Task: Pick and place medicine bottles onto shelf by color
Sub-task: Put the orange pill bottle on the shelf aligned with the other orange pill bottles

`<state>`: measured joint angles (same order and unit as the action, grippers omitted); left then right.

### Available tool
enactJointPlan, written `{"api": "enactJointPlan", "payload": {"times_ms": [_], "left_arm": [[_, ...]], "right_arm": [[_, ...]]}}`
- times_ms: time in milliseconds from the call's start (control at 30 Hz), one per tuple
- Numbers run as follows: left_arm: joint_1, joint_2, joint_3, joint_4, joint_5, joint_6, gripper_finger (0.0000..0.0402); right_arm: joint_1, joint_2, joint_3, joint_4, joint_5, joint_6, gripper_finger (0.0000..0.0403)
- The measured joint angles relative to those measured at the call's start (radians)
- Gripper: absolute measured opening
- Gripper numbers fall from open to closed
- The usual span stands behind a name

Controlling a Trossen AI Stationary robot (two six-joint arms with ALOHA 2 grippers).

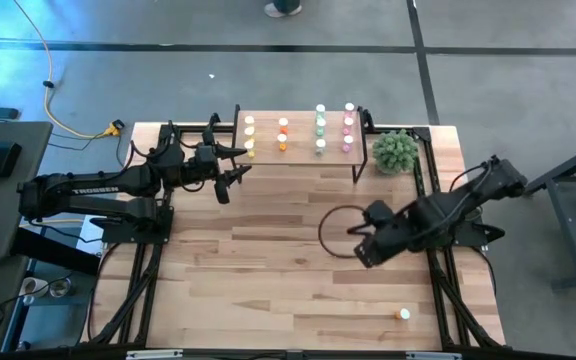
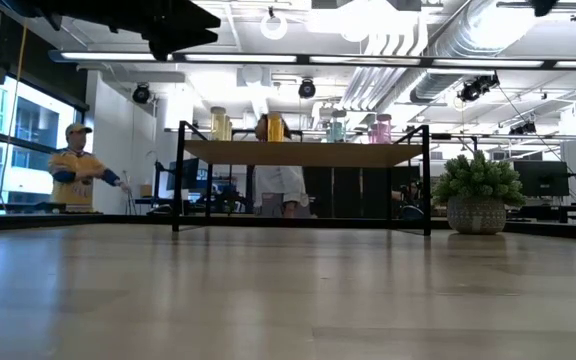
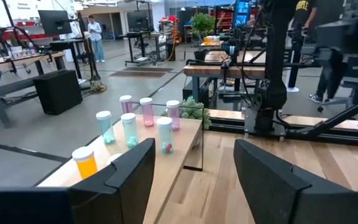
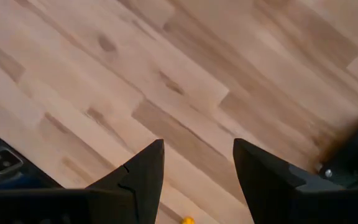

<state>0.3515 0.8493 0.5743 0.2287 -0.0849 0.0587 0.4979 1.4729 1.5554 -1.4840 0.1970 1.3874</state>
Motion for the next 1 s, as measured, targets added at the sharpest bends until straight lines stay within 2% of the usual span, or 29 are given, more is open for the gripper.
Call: {"api": "enactJointPlan", "payload": {"times_ms": [400, 567, 800, 1000], "left_arm": [[0.0, 0.0, -0.001, -0.004, -0.005, -0.003, 0.0207], [0.0, 0.0, -0.001, 0.006, -0.005, -0.072, 0.0207], [-0.007, 0.0, -0.001, 0.007, -0.005, -0.108, 0.0207], [-0.037, 0.0, -0.001, 0.007, -0.007, -0.11, 0.0207]], "right_arm": [[0.155, 0.047, 0.0, -0.05, -0.053, 0.073, 0.0183], [0.238, 0.046, -0.008, -0.086, -0.053, 0.135, 0.0183], [0.348, -0.017, -0.221, 0.092, -0.142, 0.229, 0.0183], [0.42, -0.08, -0.355, 0.279, -0.169, 0.299, 0.0183]]}}
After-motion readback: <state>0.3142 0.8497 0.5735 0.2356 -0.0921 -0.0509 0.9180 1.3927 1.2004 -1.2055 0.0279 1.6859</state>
